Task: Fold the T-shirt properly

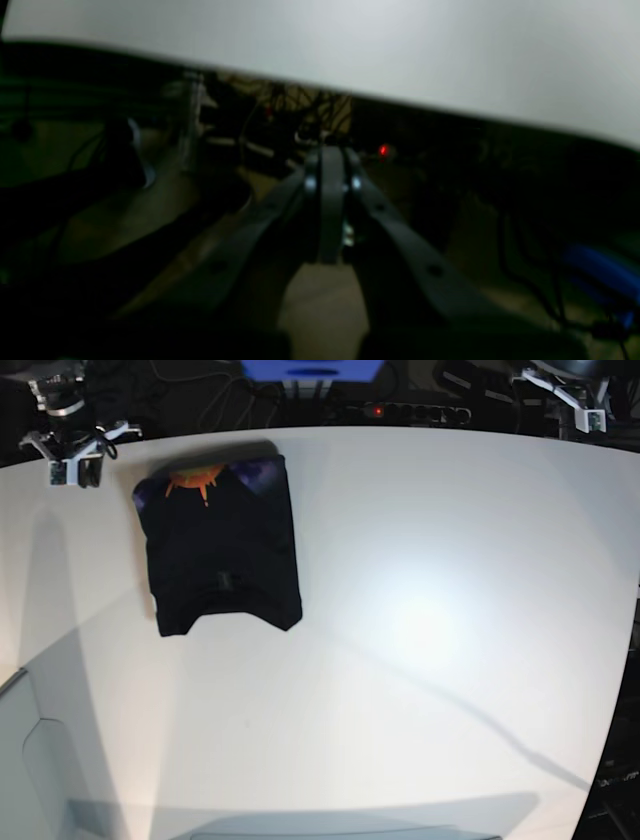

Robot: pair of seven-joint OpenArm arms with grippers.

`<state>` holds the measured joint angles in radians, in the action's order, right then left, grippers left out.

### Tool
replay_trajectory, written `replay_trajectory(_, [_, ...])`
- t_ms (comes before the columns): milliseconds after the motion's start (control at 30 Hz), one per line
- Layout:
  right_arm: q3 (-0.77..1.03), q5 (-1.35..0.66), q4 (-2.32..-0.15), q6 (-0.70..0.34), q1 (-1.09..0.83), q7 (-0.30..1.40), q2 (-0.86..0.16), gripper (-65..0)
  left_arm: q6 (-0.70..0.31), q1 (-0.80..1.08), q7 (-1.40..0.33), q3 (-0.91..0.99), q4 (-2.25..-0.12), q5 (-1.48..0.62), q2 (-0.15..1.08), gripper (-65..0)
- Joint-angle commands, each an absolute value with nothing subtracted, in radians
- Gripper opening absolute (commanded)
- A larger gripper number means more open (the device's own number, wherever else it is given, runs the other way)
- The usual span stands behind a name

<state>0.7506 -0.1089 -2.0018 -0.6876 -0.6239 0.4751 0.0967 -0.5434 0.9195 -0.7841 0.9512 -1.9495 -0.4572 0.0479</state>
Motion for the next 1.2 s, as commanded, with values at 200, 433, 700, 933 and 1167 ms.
replay_trajectory(200, [0.814,-0.120,-2.012,-0.698,-0.773,0.450,0.091,-56.9,-0.530,0.957,-0.768,0.943,-1.919,-0.397,0.015,-64.9])
replay_trajectory(433, [0.789,-0.116,-1.911,-0.698,-0.809,0.450,0.090,-56.5,-0.530,0.852,-0.740,0.730,-1.624,-0.185,0.036,-64.9])
replay_trajectory(700, [0.753,-0.116,-1.643,-0.698,-0.771,0.450,0.016,-56.8,-0.527,0.736,-0.364,0.625,-1.187,-0.013,0.038,-65.0])
replay_trajectory(933, [0.753,-0.114,-1.326,-0.698,-0.659,0.441,-0.076,-56.9,-0.527,0.576,-0.234,0.616,-0.828,0.033,0.070,-65.0])
replay_trajectory(1167, [0.650,-0.114,-0.990,-0.698,-0.561,0.312,-0.179,-56.9,-0.400,0.423,-0.073,0.616,-0.499,0.039,0.104,-65.0])
